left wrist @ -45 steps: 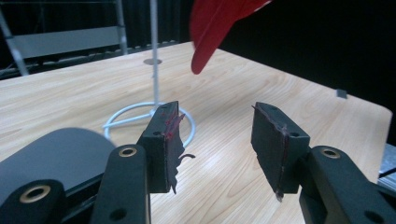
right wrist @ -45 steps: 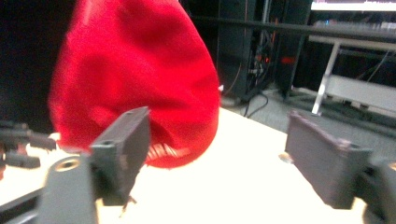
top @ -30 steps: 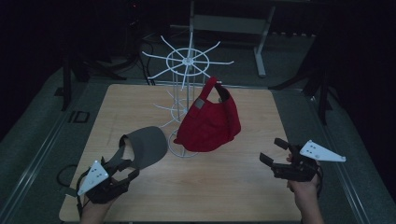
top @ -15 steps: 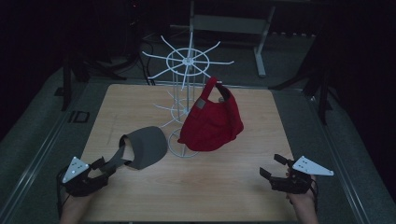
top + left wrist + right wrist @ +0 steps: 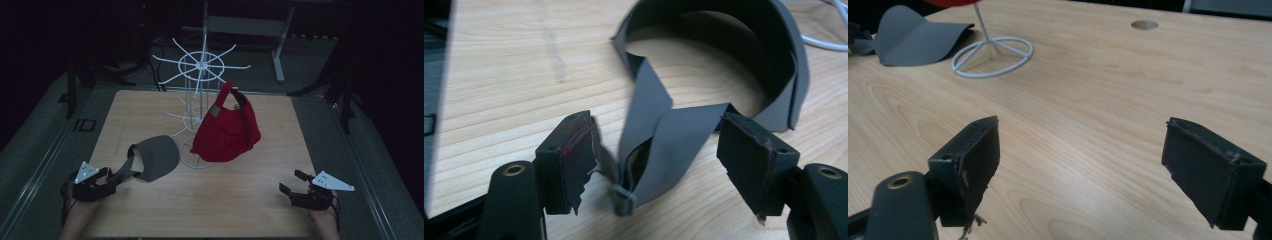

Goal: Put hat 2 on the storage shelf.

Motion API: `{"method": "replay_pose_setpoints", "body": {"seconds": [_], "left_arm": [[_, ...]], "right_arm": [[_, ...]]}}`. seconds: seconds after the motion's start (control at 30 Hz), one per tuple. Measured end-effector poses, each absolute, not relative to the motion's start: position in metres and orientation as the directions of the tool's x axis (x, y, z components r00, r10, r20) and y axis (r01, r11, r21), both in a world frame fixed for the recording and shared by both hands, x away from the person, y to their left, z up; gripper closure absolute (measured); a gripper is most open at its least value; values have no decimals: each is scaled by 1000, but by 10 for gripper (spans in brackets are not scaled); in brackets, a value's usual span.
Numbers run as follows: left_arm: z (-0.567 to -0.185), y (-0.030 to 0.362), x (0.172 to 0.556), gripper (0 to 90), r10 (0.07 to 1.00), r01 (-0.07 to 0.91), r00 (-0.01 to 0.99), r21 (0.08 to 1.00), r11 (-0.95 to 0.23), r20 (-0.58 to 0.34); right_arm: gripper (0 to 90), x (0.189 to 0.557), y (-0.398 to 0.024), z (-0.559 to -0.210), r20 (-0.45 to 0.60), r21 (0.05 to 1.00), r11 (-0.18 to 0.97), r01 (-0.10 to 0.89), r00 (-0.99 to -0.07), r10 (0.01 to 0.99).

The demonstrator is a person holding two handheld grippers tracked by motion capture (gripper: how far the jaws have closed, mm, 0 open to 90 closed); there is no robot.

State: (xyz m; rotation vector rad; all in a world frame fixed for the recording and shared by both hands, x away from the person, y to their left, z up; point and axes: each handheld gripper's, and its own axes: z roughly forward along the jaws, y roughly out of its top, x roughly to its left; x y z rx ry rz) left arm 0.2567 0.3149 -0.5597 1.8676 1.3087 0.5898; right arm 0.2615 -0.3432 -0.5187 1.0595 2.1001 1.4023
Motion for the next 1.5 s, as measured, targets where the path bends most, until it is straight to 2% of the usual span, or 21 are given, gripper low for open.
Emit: {"method": "replay_pose_setpoints", "body": {"seconds": [0.13,0.23,0.33,0.43,0.47,0.5,0.53,0.63,0.83,1.2,1.5], "left_arm": [[-565,312,262,311,926,609,374,766,-206,-48],[-568,311,263,368,923,626,381,750,-214,-54],[-569,310,262,473,928,628,369,747,-218,-40],[-568,310,262,664,933,628,360,745,-226,-20],[-568,310,262,664,932,629,363,744,-228,-22],[-567,308,261,794,931,628,366,741,-236,-14],[-566,307,261,840,926,625,379,738,-254,-2],[-565,305,260,857,924,609,383,749,-262,12],[-548,302,255,863,905,552,425,798,-244,-17],[-499,294,245,863,844,324,536,926,-195,-9],[-470,276,246,863,820,253,573,950,-184,6]], "right_arm": [[155,261,-348,-523,74,905,210,371,-621,780],[155,262,-351,-528,57,901,221,372,-609,791],[155,263,-353,-536,38,893,233,385,-581,813],[154,264,-358,-541,43,892,218,397,-553,832],[154,264,-358,-541,43,892,218,397,-553,832],[155,265,-361,-543,50,889,207,408,-537,842],[155,265,-363,-544,56,887,201,415,-529,847],[156,266,-367,-545,71,889,182,420,-519,852],[158,265,-371,-546,89,892,158,423,-509,856],[158,263,-377,-548,103,901,124,416,-481,870],[158,262,-379,-549,111,898,115,424,-472,874]]}}
